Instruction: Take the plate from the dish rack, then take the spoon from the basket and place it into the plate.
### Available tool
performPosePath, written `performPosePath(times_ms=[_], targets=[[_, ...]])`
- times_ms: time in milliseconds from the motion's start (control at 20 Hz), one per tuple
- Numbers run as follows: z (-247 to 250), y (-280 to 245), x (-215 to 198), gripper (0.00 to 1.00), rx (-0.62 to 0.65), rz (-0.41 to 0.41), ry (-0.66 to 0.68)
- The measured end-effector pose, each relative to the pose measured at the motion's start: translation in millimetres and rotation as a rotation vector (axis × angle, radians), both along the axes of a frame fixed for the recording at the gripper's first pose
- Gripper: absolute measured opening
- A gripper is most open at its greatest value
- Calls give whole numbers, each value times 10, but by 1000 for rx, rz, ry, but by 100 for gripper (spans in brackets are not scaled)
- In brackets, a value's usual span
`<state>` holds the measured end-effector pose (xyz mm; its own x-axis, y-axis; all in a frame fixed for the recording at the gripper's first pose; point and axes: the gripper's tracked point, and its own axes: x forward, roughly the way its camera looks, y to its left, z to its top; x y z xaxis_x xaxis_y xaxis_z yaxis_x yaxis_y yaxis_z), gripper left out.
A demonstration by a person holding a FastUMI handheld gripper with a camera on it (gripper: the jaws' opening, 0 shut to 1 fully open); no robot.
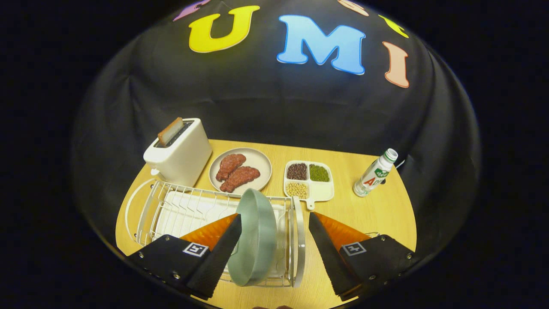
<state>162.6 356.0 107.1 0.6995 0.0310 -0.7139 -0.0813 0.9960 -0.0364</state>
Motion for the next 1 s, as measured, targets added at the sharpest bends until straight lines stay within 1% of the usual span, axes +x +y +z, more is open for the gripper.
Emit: performPosePath(times_ms=[100, 250, 500, 550, 600, 750, 800, 850, 1000], targets=[[-122, 20, -4, 97, 17, -21, 46], [-232, 4, -13, 96, 4, -36, 87], [-414, 35, -39, 93, -11, -39, 144], [-453, 64, -35, 86, 0, -37, 152], [-557, 26, -33, 80, -16, -54, 152], [-577, 60, -14, 37, 19, -76, 164], [-499, 102, -48, 29, 9, -75, 169], [-457, 106, -52, 26, -12, -75, 170], [-457, 180, -48, 26, -100, -66, 155]])
